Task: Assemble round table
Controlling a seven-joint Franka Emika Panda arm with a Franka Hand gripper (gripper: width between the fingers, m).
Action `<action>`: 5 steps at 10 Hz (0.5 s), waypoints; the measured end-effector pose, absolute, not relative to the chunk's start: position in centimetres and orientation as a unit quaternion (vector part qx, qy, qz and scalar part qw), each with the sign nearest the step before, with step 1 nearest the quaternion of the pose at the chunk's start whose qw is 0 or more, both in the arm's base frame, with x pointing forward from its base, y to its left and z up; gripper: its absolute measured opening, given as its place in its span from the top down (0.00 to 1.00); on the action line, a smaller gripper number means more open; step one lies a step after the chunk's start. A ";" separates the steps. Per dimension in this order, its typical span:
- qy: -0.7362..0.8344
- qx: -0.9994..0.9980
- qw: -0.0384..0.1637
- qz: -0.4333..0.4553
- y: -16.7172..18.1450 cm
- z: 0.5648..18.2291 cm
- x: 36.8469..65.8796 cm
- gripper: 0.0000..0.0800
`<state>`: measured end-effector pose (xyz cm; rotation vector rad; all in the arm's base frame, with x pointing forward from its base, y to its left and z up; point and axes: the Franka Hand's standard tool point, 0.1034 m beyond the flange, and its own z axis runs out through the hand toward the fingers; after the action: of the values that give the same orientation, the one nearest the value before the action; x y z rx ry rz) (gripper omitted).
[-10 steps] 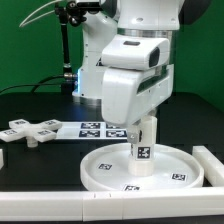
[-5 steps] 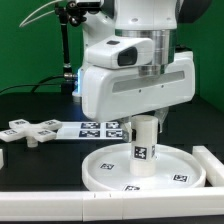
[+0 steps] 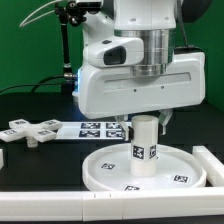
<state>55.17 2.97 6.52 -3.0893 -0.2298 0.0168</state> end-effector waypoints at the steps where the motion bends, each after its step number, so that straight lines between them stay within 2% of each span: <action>1: -0.036 -0.999 0.026 0.003 2.9 6.5 55.2 0.49; 5: 0.118 -0.992 0.038 0.005 2.9 6.5 55.3 0.49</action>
Offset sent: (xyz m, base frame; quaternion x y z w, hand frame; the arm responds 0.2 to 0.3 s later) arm -0.0046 -0.0016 -0.0004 0.0385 0.0145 0.2711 0.9617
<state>55.28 2.89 6.55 -3.0443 0.3628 0.0139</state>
